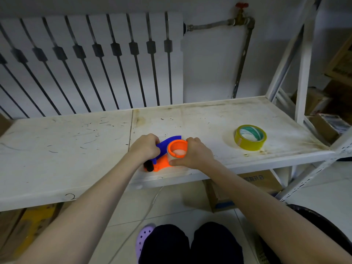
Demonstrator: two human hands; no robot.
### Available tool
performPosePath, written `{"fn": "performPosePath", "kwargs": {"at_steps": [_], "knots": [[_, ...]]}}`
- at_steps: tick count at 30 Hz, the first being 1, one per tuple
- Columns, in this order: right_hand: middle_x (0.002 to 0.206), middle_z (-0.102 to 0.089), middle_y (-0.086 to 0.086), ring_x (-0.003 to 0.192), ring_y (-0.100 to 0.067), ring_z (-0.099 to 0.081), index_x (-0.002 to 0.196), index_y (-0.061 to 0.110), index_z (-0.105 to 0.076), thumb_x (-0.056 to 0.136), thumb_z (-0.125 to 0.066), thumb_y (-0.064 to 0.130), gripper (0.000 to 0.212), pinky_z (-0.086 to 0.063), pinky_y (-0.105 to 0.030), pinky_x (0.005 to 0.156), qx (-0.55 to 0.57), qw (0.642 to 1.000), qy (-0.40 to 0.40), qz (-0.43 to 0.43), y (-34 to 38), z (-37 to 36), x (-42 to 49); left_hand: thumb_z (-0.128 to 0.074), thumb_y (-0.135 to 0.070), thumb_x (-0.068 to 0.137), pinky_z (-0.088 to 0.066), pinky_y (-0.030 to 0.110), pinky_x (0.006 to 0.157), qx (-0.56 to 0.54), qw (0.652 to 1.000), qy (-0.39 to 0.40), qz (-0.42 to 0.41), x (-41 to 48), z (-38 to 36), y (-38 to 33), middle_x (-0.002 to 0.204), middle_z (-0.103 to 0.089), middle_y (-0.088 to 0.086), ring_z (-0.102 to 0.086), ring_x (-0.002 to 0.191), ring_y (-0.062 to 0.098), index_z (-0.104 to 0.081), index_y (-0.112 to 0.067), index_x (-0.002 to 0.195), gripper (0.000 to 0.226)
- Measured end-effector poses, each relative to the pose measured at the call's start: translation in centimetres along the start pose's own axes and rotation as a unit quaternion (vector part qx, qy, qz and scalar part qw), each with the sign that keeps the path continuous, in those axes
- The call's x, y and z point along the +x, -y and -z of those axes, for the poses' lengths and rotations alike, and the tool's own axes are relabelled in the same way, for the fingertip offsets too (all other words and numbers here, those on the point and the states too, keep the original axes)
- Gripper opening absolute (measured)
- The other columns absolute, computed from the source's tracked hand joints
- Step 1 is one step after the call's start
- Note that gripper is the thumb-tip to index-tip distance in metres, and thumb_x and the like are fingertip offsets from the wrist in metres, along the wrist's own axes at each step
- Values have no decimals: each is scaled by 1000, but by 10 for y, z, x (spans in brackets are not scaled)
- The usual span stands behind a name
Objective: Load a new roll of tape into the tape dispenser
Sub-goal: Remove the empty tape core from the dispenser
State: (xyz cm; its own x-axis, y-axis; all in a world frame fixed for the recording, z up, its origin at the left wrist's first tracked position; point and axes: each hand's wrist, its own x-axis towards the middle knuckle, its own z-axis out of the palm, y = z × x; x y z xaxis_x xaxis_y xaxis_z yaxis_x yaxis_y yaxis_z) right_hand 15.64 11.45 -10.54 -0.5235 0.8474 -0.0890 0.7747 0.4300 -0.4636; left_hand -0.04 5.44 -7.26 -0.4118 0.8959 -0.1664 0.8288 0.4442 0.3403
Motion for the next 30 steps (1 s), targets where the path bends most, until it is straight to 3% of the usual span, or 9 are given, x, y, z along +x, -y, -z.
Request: {"fn": "performPosePath", "kwargs": {"at_steps": [3, 7, 13, 21, 23, 25, 27, 30], "knots": [[121, -53, -2, 105, -20, -54, 124, 15, -43, 58, -74, 63, 88, -49, -34, 79, 22, 999, -35, -16, 3, -3, -1, -54, -13, 83, -50, 31, 68, 5, 1000, -6, 3, 1, -4, 3, 102, -69, 8, -62, 86, 23, -67, -12, 104, 24], [115, -58, 1, 92, -12, -50, 121, 16, -44, 60, -79, 51, 79, -45, -28, 71, 78, 996, -47, 3, 2, -1, -5, -52, -8, 82, -47, 30, 59, 29, 998, -63, -4, 1, -8, 6, 95, -70, 7, -61, 82, 24, -71, -14, 93, 22], [117, -57, 2, 95, -11, -51, 123, 16, -43, 59, -81, 49, 82, -48, -28, 76, 135, 990, -40, 20, -2, 1, -11, -50, -12, 86, -39, 29, 60, 77, 986, -142, -41, 2, -9, 3, 97, -68, 7, -60, 90, 28, -70, -19, 96, 23], [107, -53, 7, 95, -13, -54, 117, 18, -48, 59, -79, 53, 74, -49, -26, 72, 191, 982, -11, -1, 1, 2, -17, -49, -10, 84, -39, 30, 62, 161, 975, -140, -66, 2, -5, -5, 98, -68, 4, -61, 93, 28, -69, -22, 103, 29], [107, -55, 6, 95, -13, -54, 115, 18, -50, 61, -78, 54, 71, -47, -26, 71, 198, 980, -4, -6, -1, 1, -17, -50, -13, 86, -42, 31, 69, 151, 979, -120, -65, 1, -4, -4, 103, -68, 4, -60, 97, 27, -68, -22, 107, 29], [109, -56, 4, 94, -13, -54, 116, 17, -50, 62, -77, 55, 70, -45, -25, 70, 200, 980, -9, -8, -1, 1, -17, -52, -20, 88, -42, 36, 85, 139, 981, -119, -68, -2, -5, -1, 113, -66, 4, -57, 107, 27, -65, -23, 114, 30], [108, -52, 5, 95, -13, -52, 121, 17, -46, 65, -75, 55, 73, -46, -27, 73, 215, 976, -22, -27, -1, 3, -16, -56, -28, 86, -40, 40, 95, 93, 978, -171, -73, -10, -7, 0, 122, -59, 5, -50, 116, 28, -58, -22, 124, 39], [105, -48, 4, 95, -17, -53, 116, 18, -40, 70, -71, 55, 66, -51, -32, 76, 248, 966, -44, -55, -3, 4, -15, -61, -23, 80, -41, 39, 87, -34, 948, -312, -58, -28, -16, -4, 114, -53, 13, -47, 109, 32, -56, -10, 116, 38]]}}
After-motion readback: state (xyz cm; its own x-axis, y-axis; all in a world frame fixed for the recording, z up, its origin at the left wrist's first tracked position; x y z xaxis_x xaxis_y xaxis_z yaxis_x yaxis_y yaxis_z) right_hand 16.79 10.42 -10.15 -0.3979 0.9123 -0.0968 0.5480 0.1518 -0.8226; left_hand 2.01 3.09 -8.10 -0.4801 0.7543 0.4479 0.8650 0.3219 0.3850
